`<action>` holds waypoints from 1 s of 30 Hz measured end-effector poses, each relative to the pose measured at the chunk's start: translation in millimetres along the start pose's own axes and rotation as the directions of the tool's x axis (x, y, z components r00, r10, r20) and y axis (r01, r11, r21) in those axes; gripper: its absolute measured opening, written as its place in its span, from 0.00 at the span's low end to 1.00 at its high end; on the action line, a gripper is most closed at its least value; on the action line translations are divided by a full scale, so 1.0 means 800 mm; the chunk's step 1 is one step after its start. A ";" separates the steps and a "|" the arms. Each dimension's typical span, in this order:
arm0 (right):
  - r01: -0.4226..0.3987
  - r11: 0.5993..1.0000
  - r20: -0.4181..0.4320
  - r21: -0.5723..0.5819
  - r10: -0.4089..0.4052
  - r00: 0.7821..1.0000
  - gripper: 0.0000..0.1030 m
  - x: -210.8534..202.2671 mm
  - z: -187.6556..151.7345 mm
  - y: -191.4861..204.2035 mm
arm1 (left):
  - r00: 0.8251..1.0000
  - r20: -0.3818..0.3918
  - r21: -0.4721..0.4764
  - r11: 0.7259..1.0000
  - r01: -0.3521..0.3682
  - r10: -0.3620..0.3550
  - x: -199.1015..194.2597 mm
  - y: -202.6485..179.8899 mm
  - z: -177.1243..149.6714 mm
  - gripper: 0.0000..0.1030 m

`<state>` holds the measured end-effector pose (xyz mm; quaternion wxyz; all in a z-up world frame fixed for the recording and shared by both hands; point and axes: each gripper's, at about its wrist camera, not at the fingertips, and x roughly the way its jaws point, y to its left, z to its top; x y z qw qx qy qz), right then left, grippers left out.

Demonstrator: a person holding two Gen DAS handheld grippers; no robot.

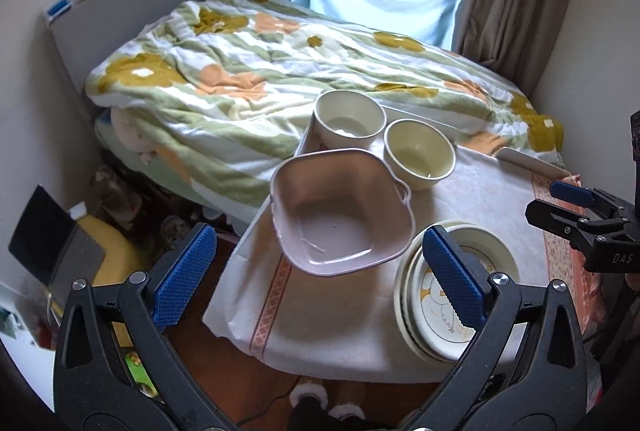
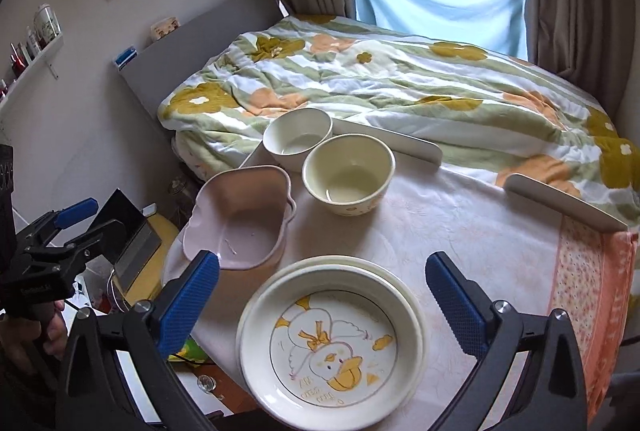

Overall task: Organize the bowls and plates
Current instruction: 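Open the left gripper and move it to the pink square bowl, then grasp the rim of the pink square bowl with the left gripper and lift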

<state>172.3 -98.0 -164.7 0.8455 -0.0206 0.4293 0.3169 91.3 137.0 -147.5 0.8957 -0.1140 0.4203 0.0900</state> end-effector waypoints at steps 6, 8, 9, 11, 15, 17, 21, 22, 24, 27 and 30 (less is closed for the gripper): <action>-0.050 0.999 -0.131 0.017 0.052 0.990 1.00 0.104 0.013 0.027 | 0.990 -0.090 -0.152 0.984 0.096 -0.111 0.074 0.059 -0.017 0.90; -0.062 0.997 -0.175 0.047 0.069 0.982 1.00 0.138 0.014 0.027 | 0.983 -0.122 -0.175 0.978 0.112 -0.135 0.104 0.066 -0.020 0.83; -0.067 0.996 -0.196 0.063 0.079 0.977 0.99 0.153 0.014 0.026 | 0.979 -0.140 -0.182 0.976 0.120 -0.147 0.119 0.068 -0.021 0.76; -0.067 0.995 -0.231 0.071 0.082 0.969 0.77 0.178 0.012 0.026 | 0.969 -0.174 -0.190 0.972 0.140 -0.173 0.146 0.070 -0.023 0.71; -0.081 0.994 -0.294 0.079 0.101 0.951 0.53 0.213 0.008 0.024 | 0.950 -0.217 -0.215 0.960 0.177 -0.224 0.185 0.076 -0.024 0.52; -0.089 0.992 -0.303 0.087 0.111 0.947 0.40 0.223 0.008 0.022 | 0.943 -0.233 -0.215 0.958 0.189 -0.238 0.198 0.077 -0.025 0.44; -0.110 0.988 -0.320 0.108 0.140 0.937 0.18 0.236 0.006 0.021 | 0.931 -0.260 -0.210 0.956 0.203 -0.255 0.213 0.078 -0.022 0.17; -0.103 0.989 -0.323 0.105 0.132 0.937 0.16 0.238 0.006 0.022 | 0.934 -0.259 -0.206 0.959 0.196 -0.247 0.212 0.078 -0.021 0.14; -0.098 0.990 -0.321 0.097 0.124 0.939 0.14 0.235 0.006 0.022 | 0.934 -0.260 -0.210 0.959 0.191 -0.243 0.212 0.082 -0.019 0.12; -0.102 0.989 -0.315 0.104 0.130 0.940 0.13 0.232 0.003 0.023 | 0.940 -0.245 -0.204 0.961 0.188 -0.236 0.205 0.084 -0.011 0.12; -0.103 0.989 -0.290 0.105 0.129 0.948 0.13 0.221 0.004 0.027 | 0.953 -0.221 -0.155 0.973 0.173 -0.205 0.189 0.077 0.000 0.12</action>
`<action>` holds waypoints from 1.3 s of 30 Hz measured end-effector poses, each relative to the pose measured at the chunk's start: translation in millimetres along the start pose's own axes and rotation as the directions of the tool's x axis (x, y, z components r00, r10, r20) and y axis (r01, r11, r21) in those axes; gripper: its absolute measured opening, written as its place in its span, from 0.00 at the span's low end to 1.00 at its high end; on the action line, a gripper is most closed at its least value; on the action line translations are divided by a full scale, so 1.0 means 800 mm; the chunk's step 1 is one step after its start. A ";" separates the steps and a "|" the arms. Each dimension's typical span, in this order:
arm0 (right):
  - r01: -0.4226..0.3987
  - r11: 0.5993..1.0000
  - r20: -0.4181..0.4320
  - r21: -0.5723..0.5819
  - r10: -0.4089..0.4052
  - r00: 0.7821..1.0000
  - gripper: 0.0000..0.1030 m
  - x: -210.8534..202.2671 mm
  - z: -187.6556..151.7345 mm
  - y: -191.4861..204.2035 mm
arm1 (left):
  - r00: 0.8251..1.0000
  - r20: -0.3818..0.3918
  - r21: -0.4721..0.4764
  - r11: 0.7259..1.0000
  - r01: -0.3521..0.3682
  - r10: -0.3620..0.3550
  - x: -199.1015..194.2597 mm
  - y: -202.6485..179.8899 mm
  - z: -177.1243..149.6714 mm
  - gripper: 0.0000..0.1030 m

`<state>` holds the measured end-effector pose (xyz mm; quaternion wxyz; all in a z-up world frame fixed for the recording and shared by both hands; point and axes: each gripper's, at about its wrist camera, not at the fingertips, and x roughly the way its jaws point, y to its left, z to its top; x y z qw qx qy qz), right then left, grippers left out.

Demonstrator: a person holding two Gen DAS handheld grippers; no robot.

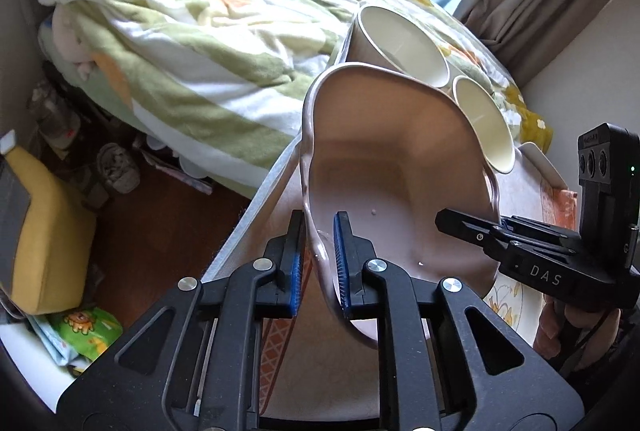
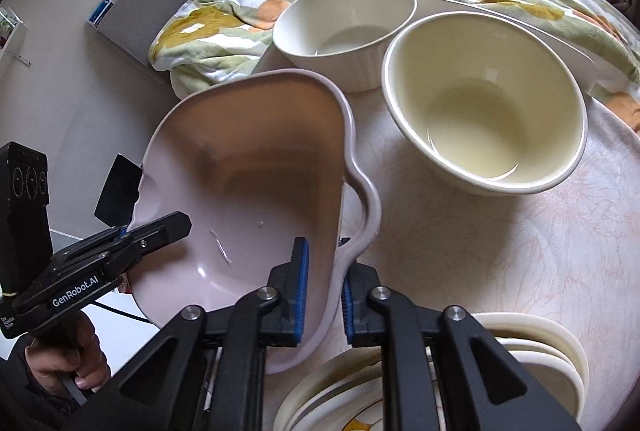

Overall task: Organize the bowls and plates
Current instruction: 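Grasp the rim of the pink square bowl with the left gripper and lift, then carry the pink bowl with the left gripper and set it on the table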

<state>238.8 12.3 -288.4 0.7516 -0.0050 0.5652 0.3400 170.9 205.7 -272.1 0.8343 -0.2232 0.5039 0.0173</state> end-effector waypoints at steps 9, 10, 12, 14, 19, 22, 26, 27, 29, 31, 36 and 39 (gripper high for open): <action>-0.032 0.998 0.188 0.052 0.022 0.982 0.11 -0.106 -0.020 -0.012 | 0.997 0.081 0.120 0.993 0.000 -0.010 -0.072 -0.082 0.014 0.12; -0.032 0.998 0.209 0.057 0.019 0.978 0.11 -0.119 -0.025 -0.015 | 0.996 0.091 0.136 0.991 0.006 -0.019 -0.078 -0.098 0.012 0.12; -0.026 0.997 0.251 0.067 0.008 0.968 0.11 -0.151 -0.040 -0.029 | 0.994 0.103 0.168 0.986 0.021 -0.038 -0.088 -0.133 0.005 0.12; -0.004 0.997 0.282 0.080 -0.019 0.959 0.11 -0.181 -0.058 -0.043 | 0.992 0.107 0.200 0.979 0.037 -0.059 -0.093 -0.173 -0.007 0.12; 0.059 0.987 0.331 0.151 -0.107 0.938 0.11 -0.257 -0.120 -0.108 | 0.989 0.070 0.283 0.953 0.107 -0.131 -0.086 -0.288 -0.052 0.12; 0.110 0.974 0.337 0.197 -0.172 0.925 0.11 -0.294 -0.155 -0.145 | 0.984 0.035 0.324 0.933 0.155 -0.175 -0.072 -0.353 -0.084 0.12; 0.172 0.949 0.317 0.266 -0.254 0.914 0.11 -0.325 -0.201 -0.190 | 0.977 -0.038 0.358 0.910 0.210 -0.211 -0.044 -0.424 -0.126 0.12; 0.178 0.942 0.311 0.285 -0.267 0.912 0.11 -0.329 -0.210 -0.201 | 0.975 -0.056 0.369 0.903 0.219 -0.213 -0.035 -0.442 -0.140 0.12; 0.180 0.929 0.298 0.324 -0.281 0.912 0.11 -0.336 -0.231 -0.227 | 0.973 -0.089 0.383 0.894 0.232 -0.214 -0.017 -0.466 -0.161 0.12; 0.184 0.917 0.281 0.354 -0.292 0.914 0.11 -0.335 -0.244 -0.249 | 0.971 -0.119 0.392 0.889 0.237 -0.207 0.003 -0.485 -0.178 0.12; 0.198 0.900 0.237 0.389 -0.306 0.922 0.11 -0.316 -0.271 -0.303 | 0.970 -0.176 0.385 0.895 0.225 -0.168 0.061 -0.514 -0.201 0.12; 0.205 0.893 0.213 0.400 -0.309 0.927 0.11 -0.299 -0.278 -0.324 | 0.972 -0.190 0.392 0.897 0.202 -0.135 0.088 -0.522 -0.211 0.12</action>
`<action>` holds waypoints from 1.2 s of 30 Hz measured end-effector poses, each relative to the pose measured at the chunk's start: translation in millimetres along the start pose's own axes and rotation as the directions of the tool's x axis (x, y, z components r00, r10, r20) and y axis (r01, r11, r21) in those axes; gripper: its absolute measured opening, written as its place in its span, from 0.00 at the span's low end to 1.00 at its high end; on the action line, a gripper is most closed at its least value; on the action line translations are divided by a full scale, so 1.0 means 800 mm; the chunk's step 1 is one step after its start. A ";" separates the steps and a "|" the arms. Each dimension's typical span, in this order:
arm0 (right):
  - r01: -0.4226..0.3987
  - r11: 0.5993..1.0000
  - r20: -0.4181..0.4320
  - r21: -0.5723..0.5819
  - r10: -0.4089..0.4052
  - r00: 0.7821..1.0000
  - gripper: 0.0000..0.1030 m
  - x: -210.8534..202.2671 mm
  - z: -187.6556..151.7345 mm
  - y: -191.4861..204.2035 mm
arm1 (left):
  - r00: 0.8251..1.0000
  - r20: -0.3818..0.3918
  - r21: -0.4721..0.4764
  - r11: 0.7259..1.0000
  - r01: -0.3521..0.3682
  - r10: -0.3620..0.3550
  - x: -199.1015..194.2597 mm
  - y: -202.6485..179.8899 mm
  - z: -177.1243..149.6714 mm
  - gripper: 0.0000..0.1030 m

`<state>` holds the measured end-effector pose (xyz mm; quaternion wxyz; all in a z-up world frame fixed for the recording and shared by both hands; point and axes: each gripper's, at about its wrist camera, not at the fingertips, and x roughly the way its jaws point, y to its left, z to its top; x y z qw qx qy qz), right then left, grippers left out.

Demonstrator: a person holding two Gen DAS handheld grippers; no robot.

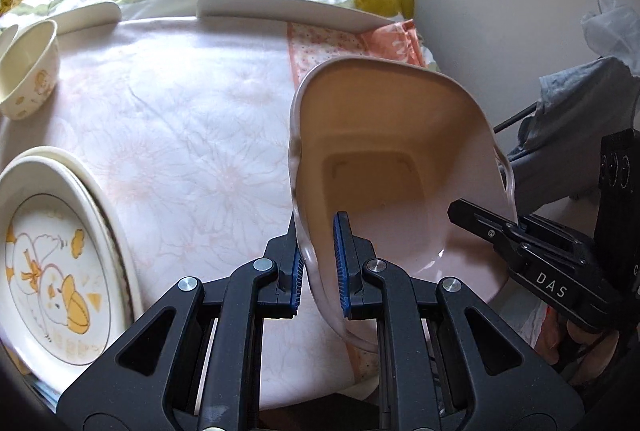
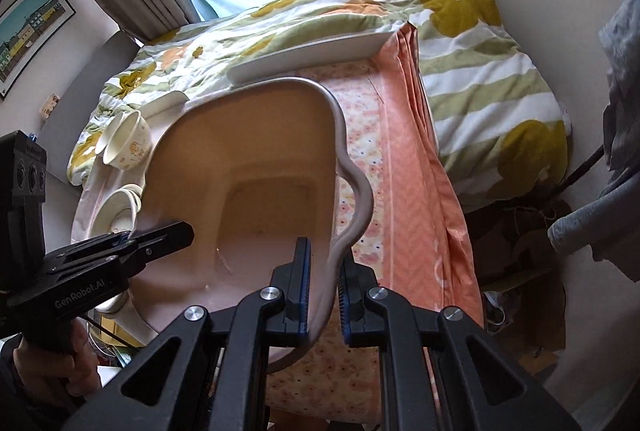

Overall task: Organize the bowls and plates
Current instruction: 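Carry the pink bowl with the left gripper and set it on the table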

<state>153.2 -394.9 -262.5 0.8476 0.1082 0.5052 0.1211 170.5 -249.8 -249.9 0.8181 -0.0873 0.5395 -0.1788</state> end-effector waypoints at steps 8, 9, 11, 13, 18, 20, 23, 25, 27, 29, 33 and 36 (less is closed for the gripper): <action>-0.016 1.000 -0.030 0.005 0.016 0.999 0.11 0.031 -0.021 -0.030 | 0.997 -0.056 0.011 0.998 -0.055 0.056 0.042 0.002 -0.002 0.12; -0.017 1.000 -0.033 0.006 0.018 0.999 0.11 0.034 -0.022 -0.033 | 0.996 -0.060 0.018 0.998 -0.063 0.064 0.044 0.005 -0.004 0.12; -0.018 1.000 -0.038 -0.002 0.018 0.999 0.11 0.037 -0.023 -0.034 | 0.995 -0.064 0.026 0.997 -0.073 0.075 0.047 0.004 -0.005 0.12; -0.017 1.000 -0.040 -0.008 0.017 0.999 0.11 0.039 -0.024 -0.034 | 0.995 -0.062 0.032 0.996 -0.078 0.080 0.046 0.005 -0.007 0.12; -0.019 1.000 -0.041 -0.007 0.019 0.999 0.11 0.041 -0.026 -0.038 | 0.992 -0.075 0.049 0.994 -0.097 0.100 0.050 0.003 -0.006 0.12; -0.015 1.000 -0.040 -0.016 0.015 0.999 0.11 0.041 -0.027 -0.037 | 0.992 -0.074 0.050 0.994 -0.096 0.099 0.049 0.002 -0.006 0.12; -0.018 1.000 -0.039 -0.024 0.017 0.999 0.11 0.041 -0.028 -0.038 | 0.990 -0.084 0.058 0.992 -0.111 0.116 0.052 -0.001 -0.003 0.14; -0.025 0.999 -0.042 -0.025 0.024 0.999 0.11 0.040 -0.028 -0.039 | 0.988 -0.096 0.053 0.992 -0.115 0.119 0.058 -0.002 0.001 0.34; -0.027 0.999 -0.043 -0.028 0.025 0.999 0.13 0.040 -0.027 -0.040 | 0.988 -0.093 0.036 0.992 -0.120 0.123 0.058 -0.001 0.004 0.71; -0.019 0.999 -0.039 -0.037 0.018 0.999 0.29 0.039 -0.027 -0.039 | 0.990 -0.061 0.019 0.992 -0.128 0.129 0.051 0.000 0.007 0.88; -0.021 0.998 -0.019 -0.067 0.020 1.000 0.95 0.034 -0.031 -0.037 | 0.991 -0.049 0.007 0.992 -0.126 0.126 0.043 0.003 0.016 0.89; -0.021 0.994 0.005 -0.104 0.021 1.000 0.98 0.025 -0.035 -0.033 | 0.989 -0.031 0.007 0.990 -0.142 0.143 0.030 0.005 0.020 0.89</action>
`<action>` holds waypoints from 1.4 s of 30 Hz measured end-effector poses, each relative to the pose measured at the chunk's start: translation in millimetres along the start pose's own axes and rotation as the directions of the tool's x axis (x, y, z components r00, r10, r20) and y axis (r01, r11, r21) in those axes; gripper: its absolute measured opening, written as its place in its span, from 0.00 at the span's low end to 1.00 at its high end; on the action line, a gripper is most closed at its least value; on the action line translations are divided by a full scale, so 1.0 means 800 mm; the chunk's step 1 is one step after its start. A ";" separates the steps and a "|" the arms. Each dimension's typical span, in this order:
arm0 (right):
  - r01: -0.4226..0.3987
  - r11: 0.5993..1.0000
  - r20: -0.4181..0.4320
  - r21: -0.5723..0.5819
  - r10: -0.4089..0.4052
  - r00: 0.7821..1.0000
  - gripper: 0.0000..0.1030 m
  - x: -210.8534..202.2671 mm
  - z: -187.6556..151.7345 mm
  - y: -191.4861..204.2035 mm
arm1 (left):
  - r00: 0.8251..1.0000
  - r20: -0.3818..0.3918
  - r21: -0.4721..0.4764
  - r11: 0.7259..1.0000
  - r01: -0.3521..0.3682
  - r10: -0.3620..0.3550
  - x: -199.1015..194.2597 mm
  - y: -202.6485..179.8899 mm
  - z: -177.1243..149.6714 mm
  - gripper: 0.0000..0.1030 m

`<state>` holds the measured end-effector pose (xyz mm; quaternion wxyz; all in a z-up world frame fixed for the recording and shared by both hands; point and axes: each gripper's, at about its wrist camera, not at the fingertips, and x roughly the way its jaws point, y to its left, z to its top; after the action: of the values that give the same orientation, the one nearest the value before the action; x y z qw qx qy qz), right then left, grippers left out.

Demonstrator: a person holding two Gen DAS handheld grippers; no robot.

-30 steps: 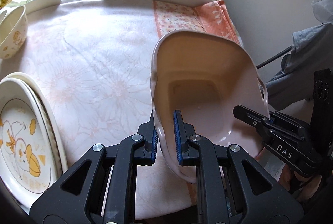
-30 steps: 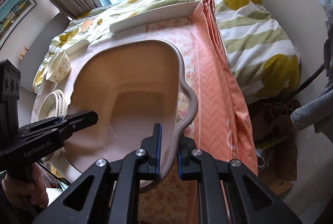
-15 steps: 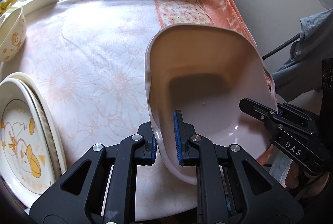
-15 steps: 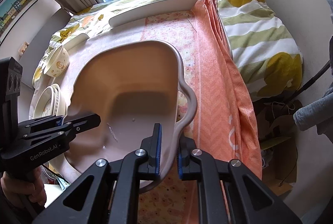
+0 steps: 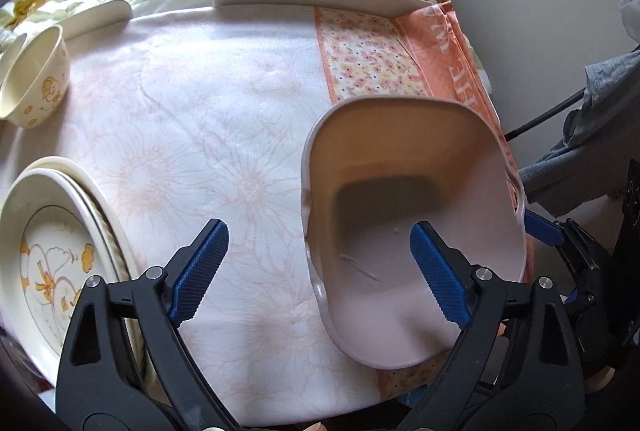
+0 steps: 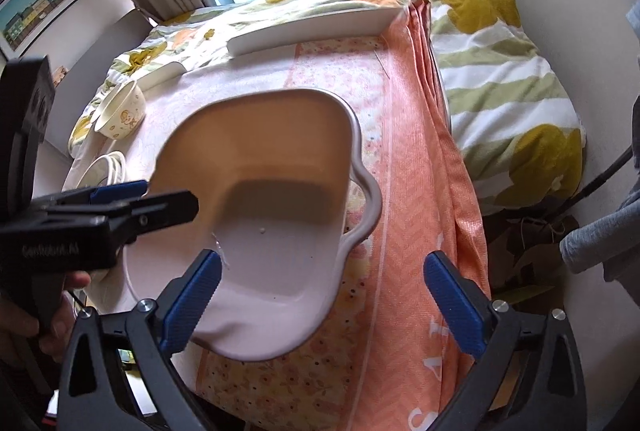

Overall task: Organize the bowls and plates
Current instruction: 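Carry the pink bowl with the left gripper and set it on the table, then open the left gripper and grasp the rim of the cream bowl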

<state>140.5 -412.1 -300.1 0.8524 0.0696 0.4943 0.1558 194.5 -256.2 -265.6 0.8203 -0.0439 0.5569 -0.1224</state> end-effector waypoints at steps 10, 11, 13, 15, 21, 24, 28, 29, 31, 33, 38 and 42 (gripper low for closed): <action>-0.021 0.988 0.050 -0.156 0.029 0.998 0.98 -0.075 0.033 0.067 | 0.985 0.155 -0.082 0.994 -0.065 0.078 -0.131 0.042 -0.008 0.89; -0.035 0.986 0.043 -0.164 0.043 0.998 0.98 -0.083 0.044 0.076 | 0.979 0.179 -0.090 0.992 -0.087 0.103 -0.149 0.049 -0.008 0.89; -0.037 0.980 0.067 -0.196 0.051 0.996 0.98 -0.101 0.065 0.097 | 0.966 0.211 -0.115 0.985 -0.130 0.152 -0.180 0.066 -0.007 0.89; -0.040 0.976 0.100 -0.214 0.063 0.993 0.98 -0.117 0.087 0.119 | 0.954 0.240 -0.143 0.978 -0.150 0.182 -0.210 0.086 -0.006 0.89; 0.022 0.937 0.234 -0.348 0.064 0.970 0.98 -0.137 0.149 0.212 | 0.923 0.299 -0.213 0.960 -0.182 0.241 -0.273 0.182 0.014 0.90; -0.038 0.935 0.189 -0.352 0.111 0.976 0.98 -0.108 0.185 0.249 | 0.927 0.285 -0.251 0.952 -0.173 0.244 -0.279 0.244 0.030 0.89; -0.109 0.949 0.088 -0.295 0.140 0.986 0.98 -0.038 0.233 0.286 | 0.958 0.225 -0.304 0.947 -0.104 0.178 -0.252 0.325 0.052 0.89; -0.130 0.955 0.059 -0.266 0.150 0.987 0.98 -0.018 0.242 0.293 | 0.967 0.207 -0.323 0.943 -0.078 0.151 -0.241 0.345 0.057 0.89; -0.162 0.961 -0.005 -0.224 0.165 0.986 0.98 0.024 0.256 0.307 | 0.978 0.172 -0.352 0.935 -0.047 0.114 -0.212 0.376 0.067 0.87; -0.156 0.963 -0.054 -0.219 0.147 0.988 0.92 0.065 0.264 0.326 | 0.988 0.131 -0.373 0.928 -0.022 0.076 -0.179 0.402 0.077 0.79; -0.143 0.974 -0.193 -0.176 0.109 0.975 0.62 0.166 0.270 0.355 | 0.999 0.038 -0.397 0.917 0.032 -0.018 -0.096 0.442 0.097 0.60; -0.130 0.984 -0.259 -0.119 0.096 0.961 0.52 0.214 0.270 0.355 | 0.997 -0.004 -0.401 0.914 0.063 -0.071 -0.052 0.461 0.112 0.50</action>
<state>350.6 -79.6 -255.0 0.7749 0.0196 0.5823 0.2450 319.2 105.0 -271.0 0.7840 -0.2288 0.5760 -0.0344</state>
